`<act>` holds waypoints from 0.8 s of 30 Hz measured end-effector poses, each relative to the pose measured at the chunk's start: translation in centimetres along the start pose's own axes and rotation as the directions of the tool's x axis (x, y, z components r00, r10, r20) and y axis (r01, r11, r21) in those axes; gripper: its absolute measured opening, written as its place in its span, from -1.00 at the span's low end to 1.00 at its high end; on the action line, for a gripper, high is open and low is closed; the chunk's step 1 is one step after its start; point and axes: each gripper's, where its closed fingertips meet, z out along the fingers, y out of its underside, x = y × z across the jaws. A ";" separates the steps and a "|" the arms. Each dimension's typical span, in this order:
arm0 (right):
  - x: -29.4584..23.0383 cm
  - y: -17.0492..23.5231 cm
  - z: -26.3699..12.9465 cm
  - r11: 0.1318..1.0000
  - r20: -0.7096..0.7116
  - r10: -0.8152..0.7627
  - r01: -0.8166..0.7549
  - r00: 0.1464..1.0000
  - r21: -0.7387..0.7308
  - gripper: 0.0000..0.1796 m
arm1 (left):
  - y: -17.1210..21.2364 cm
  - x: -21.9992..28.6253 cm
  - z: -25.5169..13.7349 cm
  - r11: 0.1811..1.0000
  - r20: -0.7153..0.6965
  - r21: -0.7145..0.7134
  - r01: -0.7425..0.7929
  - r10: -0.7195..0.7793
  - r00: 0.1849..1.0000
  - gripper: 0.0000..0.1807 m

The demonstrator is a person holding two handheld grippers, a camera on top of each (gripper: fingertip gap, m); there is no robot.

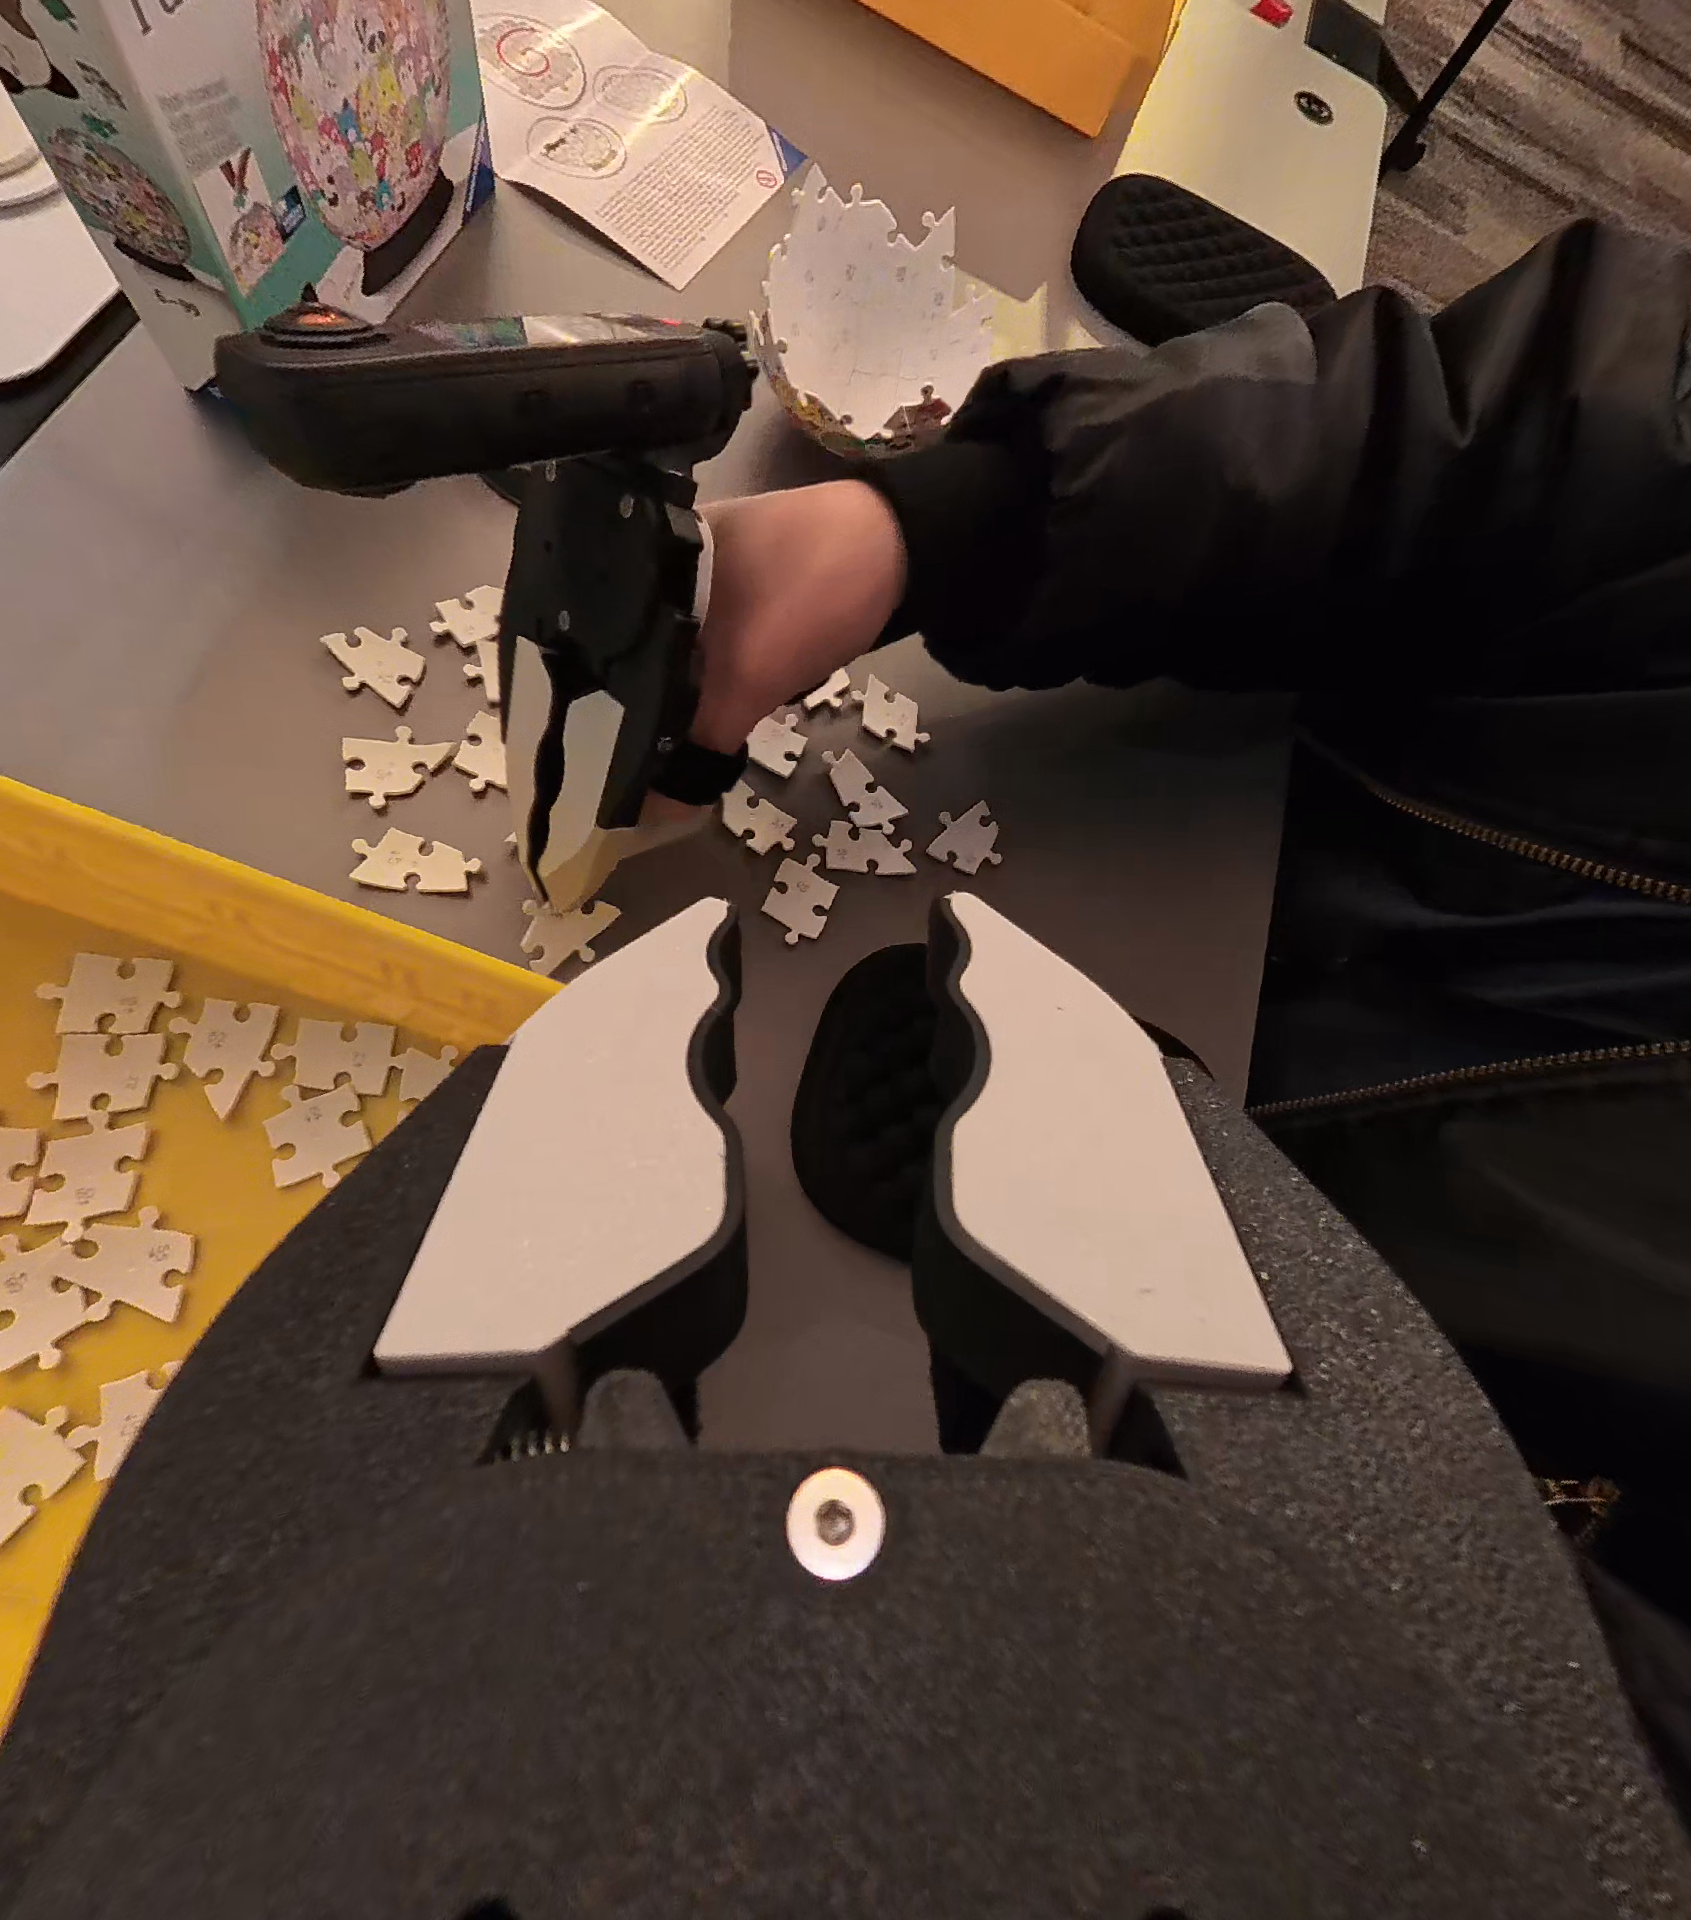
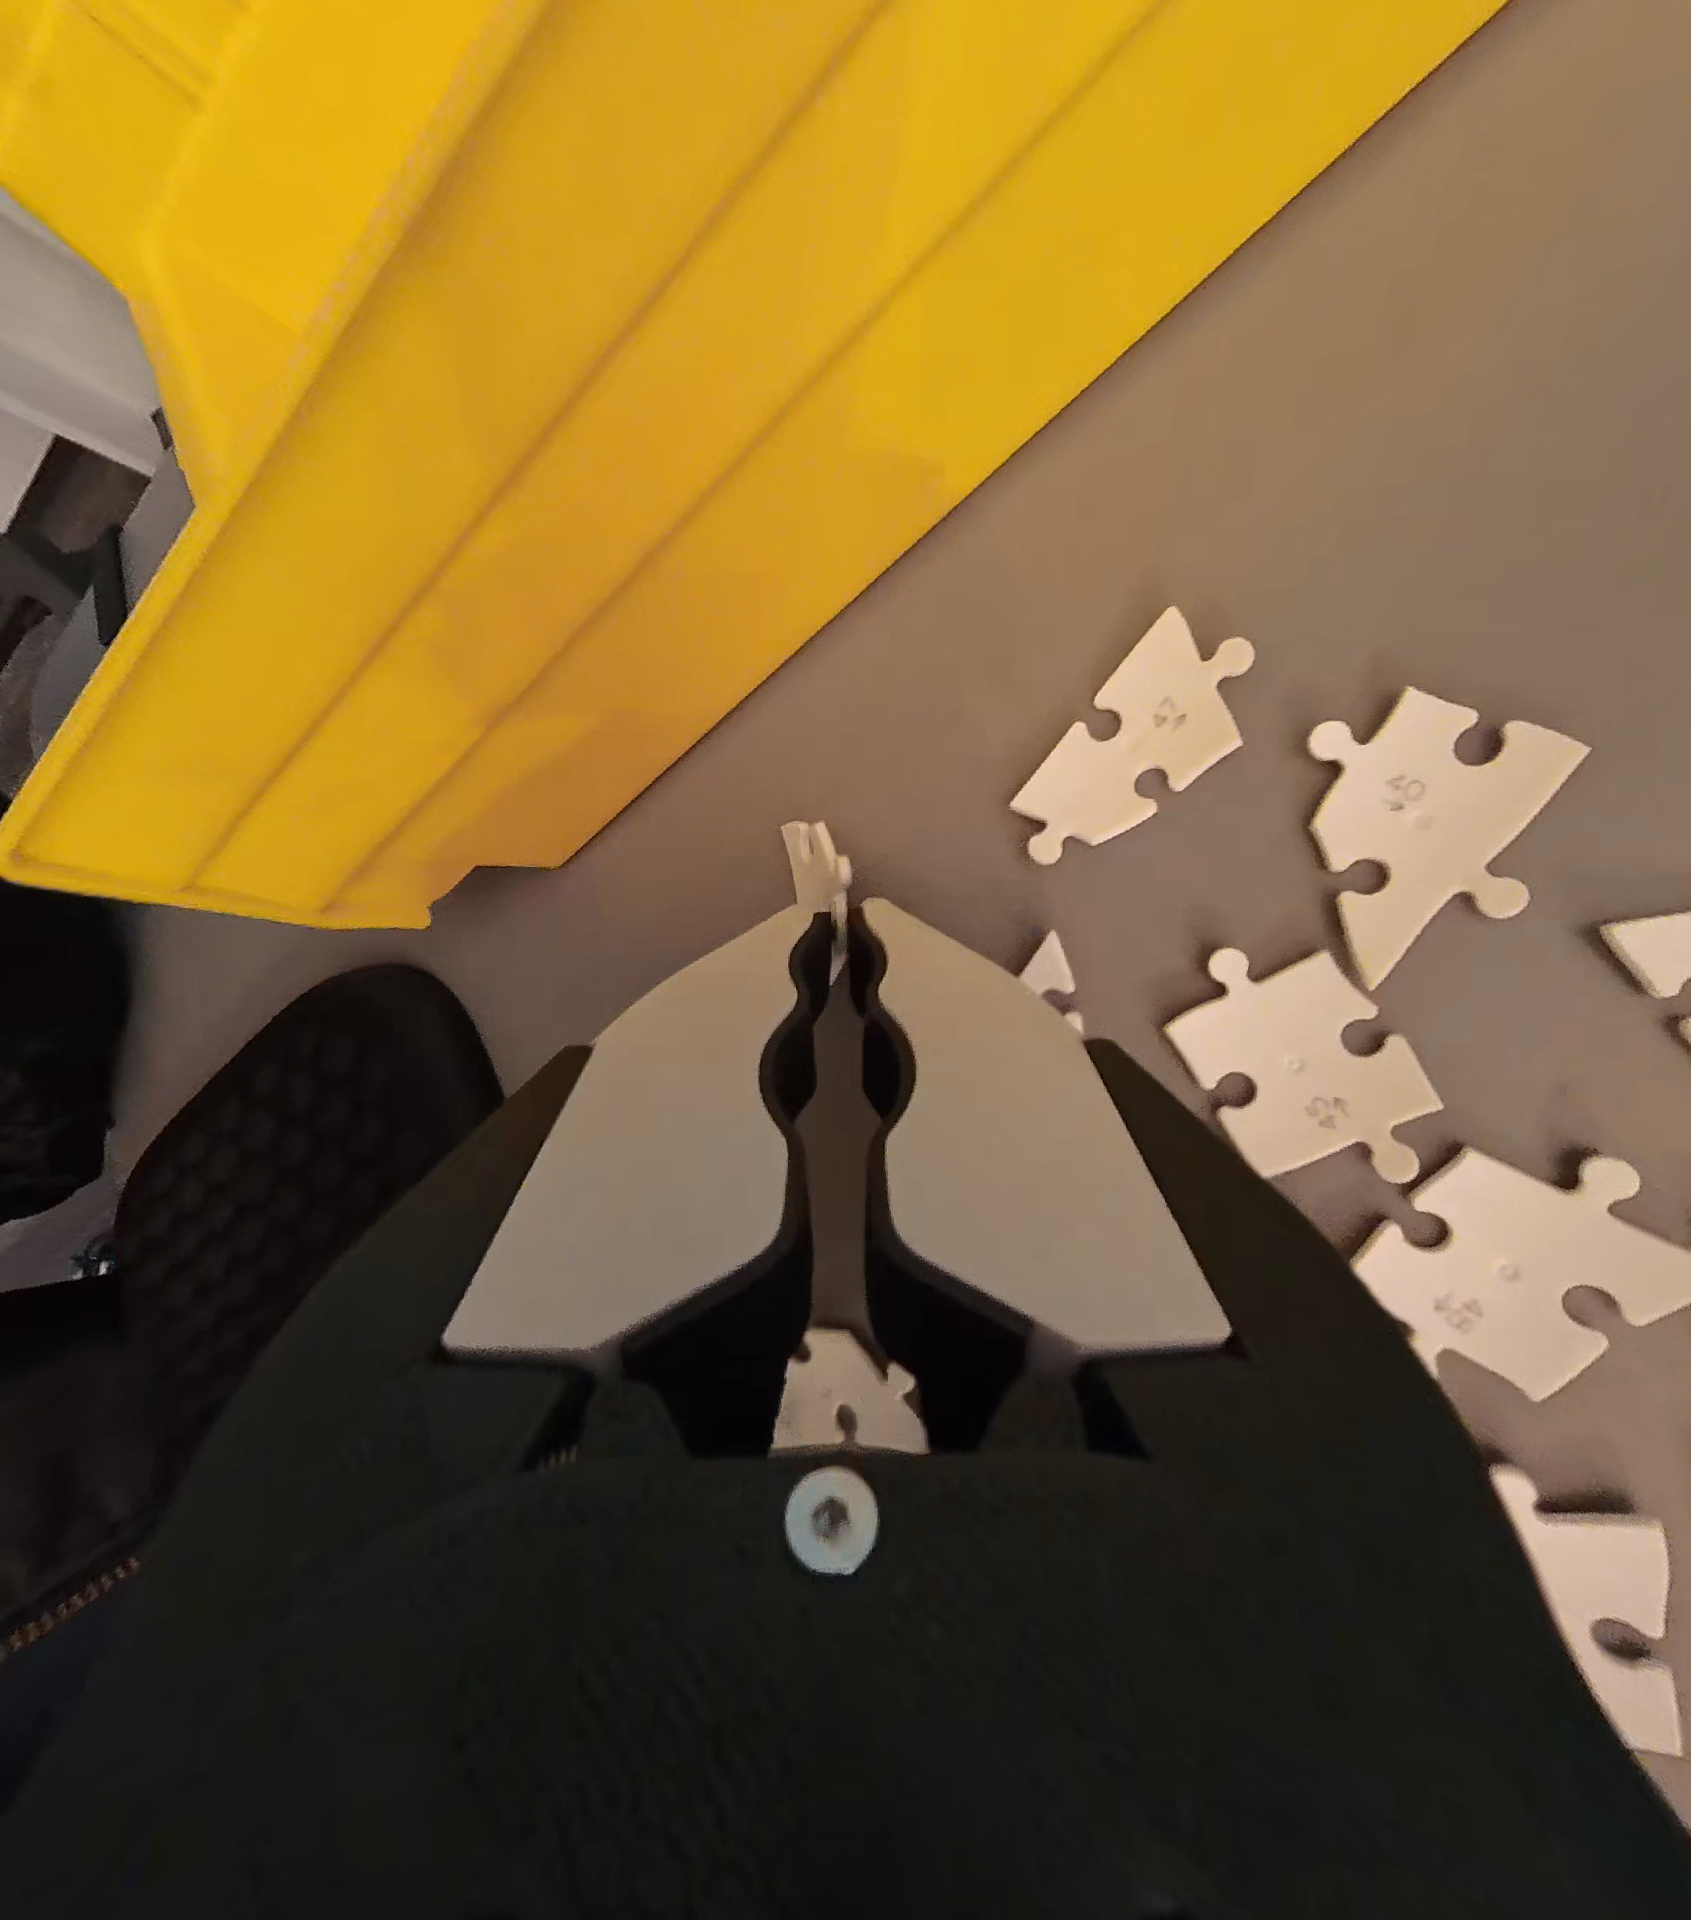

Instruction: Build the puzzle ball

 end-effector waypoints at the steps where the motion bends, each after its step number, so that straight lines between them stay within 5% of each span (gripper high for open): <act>1: 0.0 0.0 0.1 1.000 -0.002 -0.008 0.008 1.000 -0.002 -0.94 | 0.0 -0.1 0.0 1.000 0.003 0.000 0.003 -0.003 1.000 -0.63; 6: 0.3 -0.7 -0.4 0.997 -0.053 -0.063 0.065 0.997 0.031 -0.85 | 0.3 -0.8 -0.3 1.000 0.035 -0.001 0.020 -0.020 0.999 -0.64; 12: -2.7 -2.8 -6.0 0.941 -0.190 -0.211 0.252 0.959 0.225 -0.83 | 0.8 -2.5 -1.5 0.998 0.123 0.012 0.054 -0.055 0.991 -0.64; 19: -7.1 3.5 -9.8 0.853 -0.230 -0.355 0.415 0.906 0.317 -0.77 | 4.0 -7.5 -3.2 0.979 0.357 -0.056 0.197 -0.165 0.920 -0.65; 24: -7.5 8.1 -9.7 0.761 -0.293 -0.451 0.535 0.843 0.367 -0.76 | 5.7 -10.3 -2.9 0.968 0.498 -0.175 0.181 -0.072 0.864 -0.66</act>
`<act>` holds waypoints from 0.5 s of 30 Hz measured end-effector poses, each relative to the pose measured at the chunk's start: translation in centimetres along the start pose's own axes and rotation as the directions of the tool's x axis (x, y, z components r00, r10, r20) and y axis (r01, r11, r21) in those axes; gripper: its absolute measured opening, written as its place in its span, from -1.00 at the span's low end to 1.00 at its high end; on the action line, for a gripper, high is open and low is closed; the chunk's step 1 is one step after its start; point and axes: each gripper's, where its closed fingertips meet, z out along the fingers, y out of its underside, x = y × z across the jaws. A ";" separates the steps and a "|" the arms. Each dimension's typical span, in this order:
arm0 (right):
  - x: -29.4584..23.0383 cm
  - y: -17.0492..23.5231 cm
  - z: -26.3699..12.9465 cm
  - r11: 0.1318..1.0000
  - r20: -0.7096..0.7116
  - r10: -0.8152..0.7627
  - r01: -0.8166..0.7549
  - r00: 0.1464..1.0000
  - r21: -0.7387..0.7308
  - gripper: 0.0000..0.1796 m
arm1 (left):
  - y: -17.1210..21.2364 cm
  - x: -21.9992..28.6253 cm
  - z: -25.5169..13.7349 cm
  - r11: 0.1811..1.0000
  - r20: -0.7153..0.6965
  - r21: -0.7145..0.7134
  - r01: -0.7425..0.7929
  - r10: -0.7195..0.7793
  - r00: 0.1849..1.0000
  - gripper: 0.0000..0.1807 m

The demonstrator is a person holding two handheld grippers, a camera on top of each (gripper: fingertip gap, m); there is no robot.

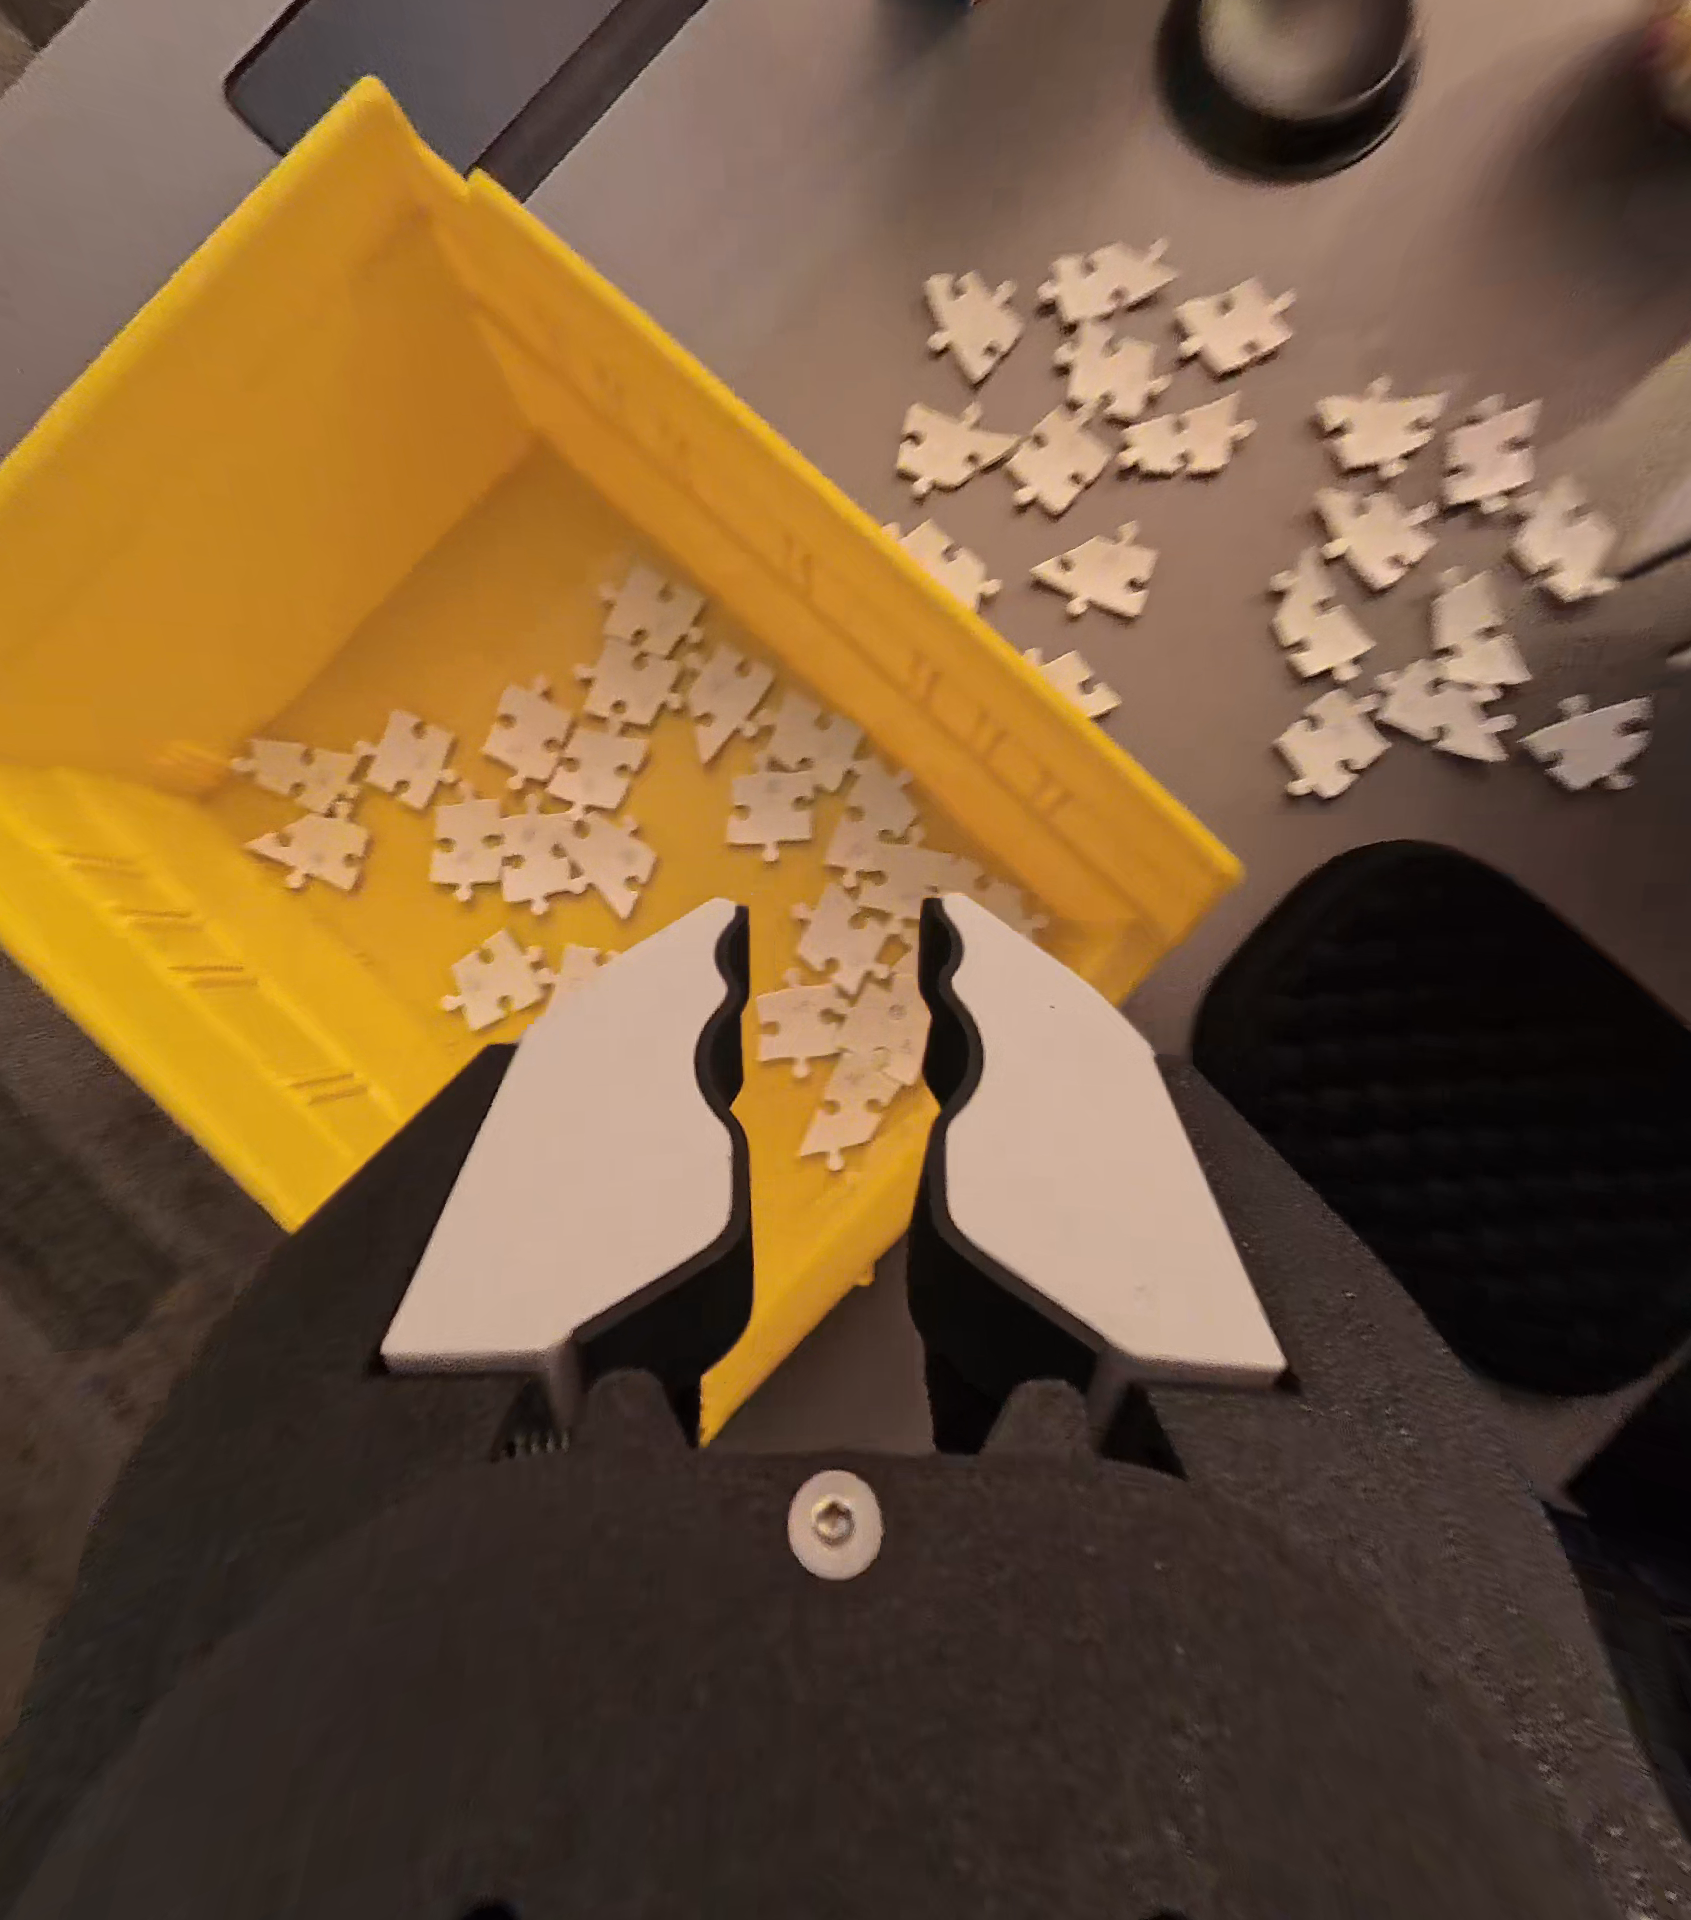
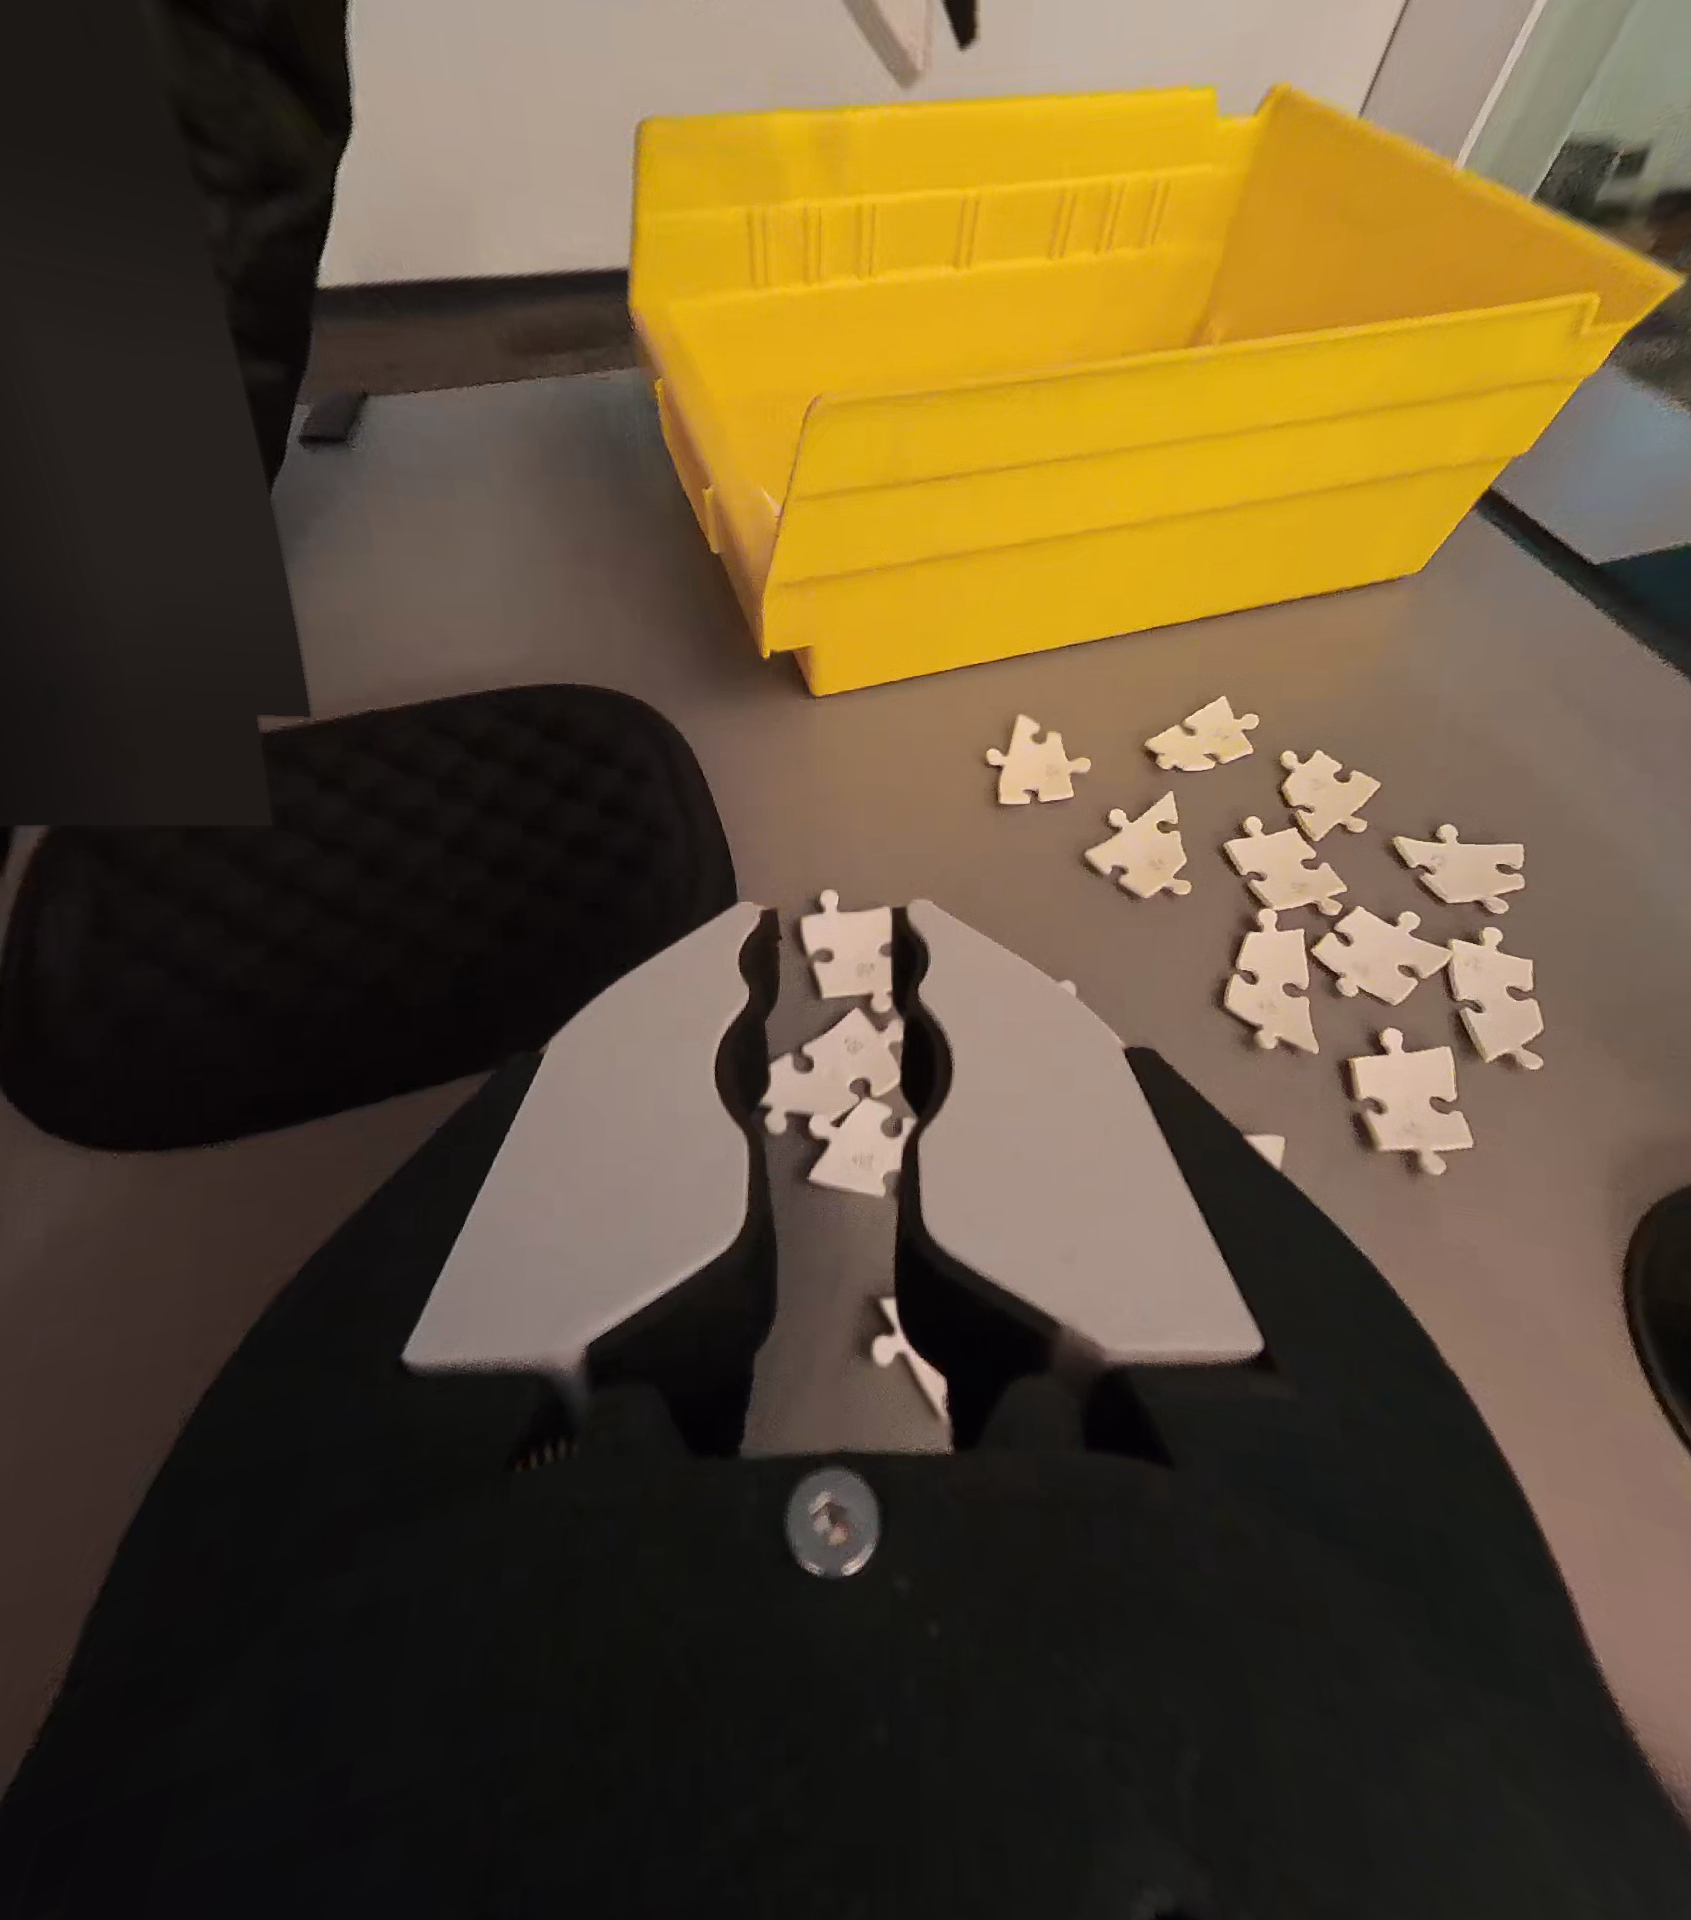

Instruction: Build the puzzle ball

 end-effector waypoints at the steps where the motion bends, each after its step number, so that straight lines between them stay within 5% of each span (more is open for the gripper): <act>1: -0.2 0.4 -0.2 0.999 -0.009 -0.023 0.023 1.000 0.024 -0.76 | 0.2 -0.3 0.4 1.000 0.021 -0.022 -0.010 0.011 1.000 -0.68; 9: -1.4 0.2 -0.2 0.983 0.044 -0.073 0.064 0.996 0.170 -0.76 | 2.0 -3.7 3.6 0.987 0.154 -0.162 -0.006 0.031 0.988 -0.74; 15: -1.1 -0.1 -0.9 0.972 0.009 -0.127 0.122 0.992 0.200 -0.76 | 3.6 -4.0 6.6 0.971 0.077 -0.238 0.005 0.014 0.997 -0.72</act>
